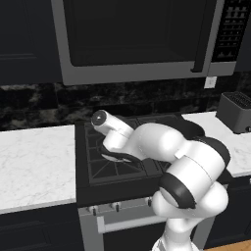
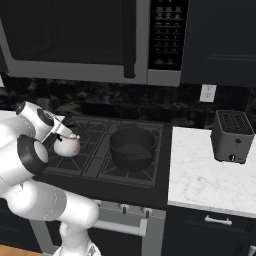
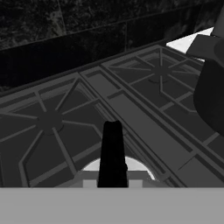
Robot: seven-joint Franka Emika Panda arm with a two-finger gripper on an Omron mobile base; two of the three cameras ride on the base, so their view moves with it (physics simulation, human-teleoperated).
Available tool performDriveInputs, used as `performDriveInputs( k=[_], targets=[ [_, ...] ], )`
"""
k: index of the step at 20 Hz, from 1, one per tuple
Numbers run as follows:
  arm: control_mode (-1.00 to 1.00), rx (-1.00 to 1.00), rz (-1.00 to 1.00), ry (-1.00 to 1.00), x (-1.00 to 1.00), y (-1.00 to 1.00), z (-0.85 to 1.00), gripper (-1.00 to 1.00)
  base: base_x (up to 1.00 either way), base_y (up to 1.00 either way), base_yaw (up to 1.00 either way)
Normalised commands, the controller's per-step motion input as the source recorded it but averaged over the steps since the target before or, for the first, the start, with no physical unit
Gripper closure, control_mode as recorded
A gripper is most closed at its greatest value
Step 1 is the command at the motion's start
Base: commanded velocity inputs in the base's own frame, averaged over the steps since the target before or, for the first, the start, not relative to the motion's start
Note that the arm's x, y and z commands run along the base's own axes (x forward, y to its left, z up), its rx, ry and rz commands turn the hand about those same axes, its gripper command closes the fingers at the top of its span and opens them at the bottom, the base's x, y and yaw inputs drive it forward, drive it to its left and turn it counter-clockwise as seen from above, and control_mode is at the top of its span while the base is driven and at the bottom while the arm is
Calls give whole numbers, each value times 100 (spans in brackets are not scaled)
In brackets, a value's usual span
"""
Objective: Pick the kettle from the counter and place it on a stove burner. Then turn the burner on.
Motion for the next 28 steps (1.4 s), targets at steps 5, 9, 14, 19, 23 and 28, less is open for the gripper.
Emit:
performDriveInputs(
  k=[5, 9, 14, 19, 23, 28],
  targets=[
    [-100, -2, 0, -2, -4, 0, -19, -100, 0, 0, 0],
    [-100, -1, 0, 0, -7, 1, -16, -100, 0, 0, 0],
    [-100, 0, 0, 0, -13, 0, -11, -100, 0, 0, 0],
    [-100, 0, 0, 0, -16, 0, -1, -100, 0, 0, 0],
    [-100, -2, 0, -1, -13, 4, 0, -100, 0, 0, 0],
    [-100, -6, 1, -3, -1, 10, 0, -100, 0, 0, 0]
  ],
)
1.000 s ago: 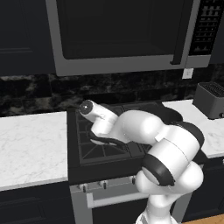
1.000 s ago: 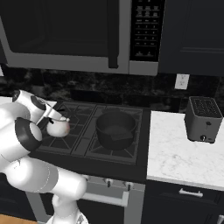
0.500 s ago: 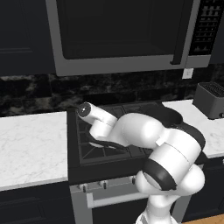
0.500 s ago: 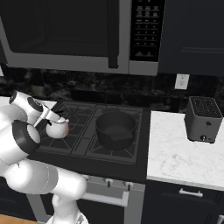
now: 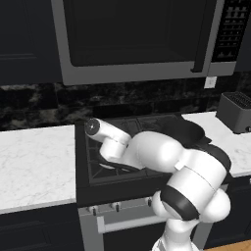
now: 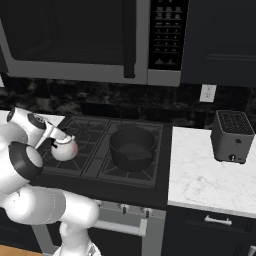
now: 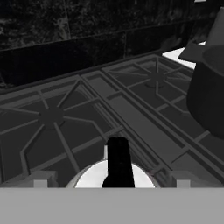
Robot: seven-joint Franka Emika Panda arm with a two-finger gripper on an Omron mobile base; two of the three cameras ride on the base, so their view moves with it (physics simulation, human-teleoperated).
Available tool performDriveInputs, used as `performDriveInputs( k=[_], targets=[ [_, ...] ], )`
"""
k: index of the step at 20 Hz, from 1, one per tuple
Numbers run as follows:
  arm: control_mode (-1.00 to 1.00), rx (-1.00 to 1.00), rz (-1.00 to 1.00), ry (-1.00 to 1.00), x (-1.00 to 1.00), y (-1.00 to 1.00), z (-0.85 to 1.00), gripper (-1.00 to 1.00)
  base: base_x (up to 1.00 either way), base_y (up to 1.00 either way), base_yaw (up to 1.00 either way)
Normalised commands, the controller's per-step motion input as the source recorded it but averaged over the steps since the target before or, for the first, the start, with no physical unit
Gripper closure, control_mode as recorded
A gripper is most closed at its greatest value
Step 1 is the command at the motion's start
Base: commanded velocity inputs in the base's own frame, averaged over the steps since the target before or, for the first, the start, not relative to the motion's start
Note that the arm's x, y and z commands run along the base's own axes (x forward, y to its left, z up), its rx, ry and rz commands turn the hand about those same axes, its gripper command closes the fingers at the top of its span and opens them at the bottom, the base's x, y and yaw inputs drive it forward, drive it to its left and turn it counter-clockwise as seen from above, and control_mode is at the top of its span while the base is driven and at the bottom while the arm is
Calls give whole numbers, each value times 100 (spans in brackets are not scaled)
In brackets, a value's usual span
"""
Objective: Pick the kettle from the counter and place it on a stove burner. Then turn the burner on.
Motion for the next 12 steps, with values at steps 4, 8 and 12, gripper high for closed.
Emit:
performDriveInputs(
  k=[4, 8, 12],
  targets=[
    [-100, -3, 0, 0, 0, 4, 1, -100, 0, 0, 0],
    [-100, -1, 0, -3, -5, 0, 29, -100, 0, 0, 0],
    [-100, -1, 0, -1, -41, 1, 34, -100, 0, 0, 0]
  ],
)
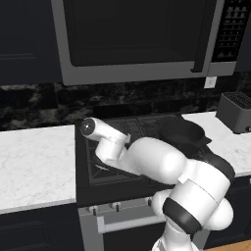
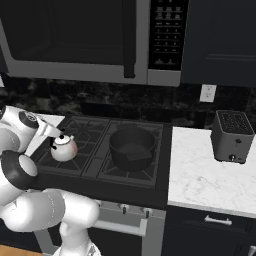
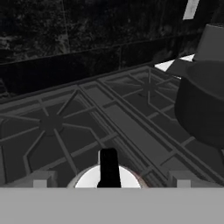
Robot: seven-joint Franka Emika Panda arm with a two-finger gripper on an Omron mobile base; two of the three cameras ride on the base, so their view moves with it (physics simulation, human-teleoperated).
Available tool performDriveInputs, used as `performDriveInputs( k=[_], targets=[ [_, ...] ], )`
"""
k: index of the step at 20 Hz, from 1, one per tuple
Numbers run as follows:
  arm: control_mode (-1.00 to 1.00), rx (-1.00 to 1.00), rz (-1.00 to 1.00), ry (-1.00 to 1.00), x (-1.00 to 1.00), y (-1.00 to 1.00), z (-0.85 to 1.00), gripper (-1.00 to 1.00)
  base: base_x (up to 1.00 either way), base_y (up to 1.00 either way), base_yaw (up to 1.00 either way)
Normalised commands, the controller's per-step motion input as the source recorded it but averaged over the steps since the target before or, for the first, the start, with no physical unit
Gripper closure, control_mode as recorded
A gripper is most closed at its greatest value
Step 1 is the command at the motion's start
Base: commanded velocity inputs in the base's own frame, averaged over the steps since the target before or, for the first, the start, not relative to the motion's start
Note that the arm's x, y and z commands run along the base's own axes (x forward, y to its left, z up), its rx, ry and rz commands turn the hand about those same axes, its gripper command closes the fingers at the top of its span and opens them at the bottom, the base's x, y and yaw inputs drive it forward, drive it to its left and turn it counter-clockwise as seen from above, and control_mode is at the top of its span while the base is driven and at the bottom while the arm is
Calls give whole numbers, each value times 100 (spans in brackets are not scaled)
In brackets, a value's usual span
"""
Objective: Pick the kettle from the counter and place it on a stove burner. Then turn the burner on.
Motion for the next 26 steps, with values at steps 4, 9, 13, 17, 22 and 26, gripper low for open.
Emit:
performDriveInputs(
  k=[4, 9, 13, 17, 22, 26],
  targets=[
    [-100, -1, 2, 0, -68, 11, 14, -100, 0, 0, 0],
    [-100, -2, 14, -2, -88, 28, 0, -100, 0, 0, 0],
    [-100, -3, 18, -7, -82, 44, -2, -100, 0, 0, 0],
    [-100, -1, 15, -8, -70, 50, -9, -100, 0, 0, 0],
    [-100, -1, 14, -10, -54, 48, -17, -100, 0, 0, 0],
    [-100, 0, 13, -13, -49, 40, -19, -100, 0, 0, 0]
  ],
)
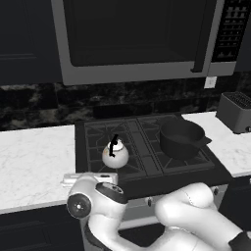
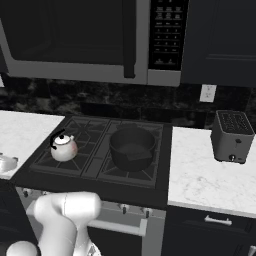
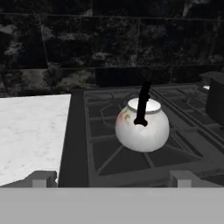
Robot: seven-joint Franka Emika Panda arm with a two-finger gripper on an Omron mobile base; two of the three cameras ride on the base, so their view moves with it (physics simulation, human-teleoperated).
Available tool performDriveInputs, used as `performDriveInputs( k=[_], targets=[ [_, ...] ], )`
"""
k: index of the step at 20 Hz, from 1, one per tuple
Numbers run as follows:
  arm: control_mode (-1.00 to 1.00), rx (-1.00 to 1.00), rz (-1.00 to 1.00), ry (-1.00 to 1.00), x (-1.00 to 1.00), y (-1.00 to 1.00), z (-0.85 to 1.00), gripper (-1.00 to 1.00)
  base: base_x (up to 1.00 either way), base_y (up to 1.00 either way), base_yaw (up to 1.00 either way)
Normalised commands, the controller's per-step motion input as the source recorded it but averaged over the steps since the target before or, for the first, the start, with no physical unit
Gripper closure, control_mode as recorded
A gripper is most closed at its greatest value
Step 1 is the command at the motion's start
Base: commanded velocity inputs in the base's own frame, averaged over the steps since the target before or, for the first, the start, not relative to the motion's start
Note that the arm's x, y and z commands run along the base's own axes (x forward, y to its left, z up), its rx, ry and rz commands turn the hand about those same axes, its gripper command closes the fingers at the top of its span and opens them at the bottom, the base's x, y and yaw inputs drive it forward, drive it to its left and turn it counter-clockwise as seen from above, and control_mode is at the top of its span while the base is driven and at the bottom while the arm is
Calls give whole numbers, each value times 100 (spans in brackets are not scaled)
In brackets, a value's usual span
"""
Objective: Pick the kettle from the counter and place it on a stove burner. Then turn the burner on.
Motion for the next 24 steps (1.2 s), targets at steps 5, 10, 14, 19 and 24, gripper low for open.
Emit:
performDriveInputs(
  k=[5, 10, 14, 19, 24],
  targets=[
    [-100, 0, 11, -15, -45, 30, -26, -100, 0, 0, 0],
    [-100, 0, 9, -14, -32, 14, -35, -100, 0, 0, 0],
    [-100, 0, 8, -12, -20, 4, -35, -100, 0, 0, 0],
    [-100, 0, 8, -12, -20, 0, -38, -100, 0, 0, 0],
    [-100, 2, 2, -3, -12, 0, -41, -100, 0, 0, 0]
  ],
)
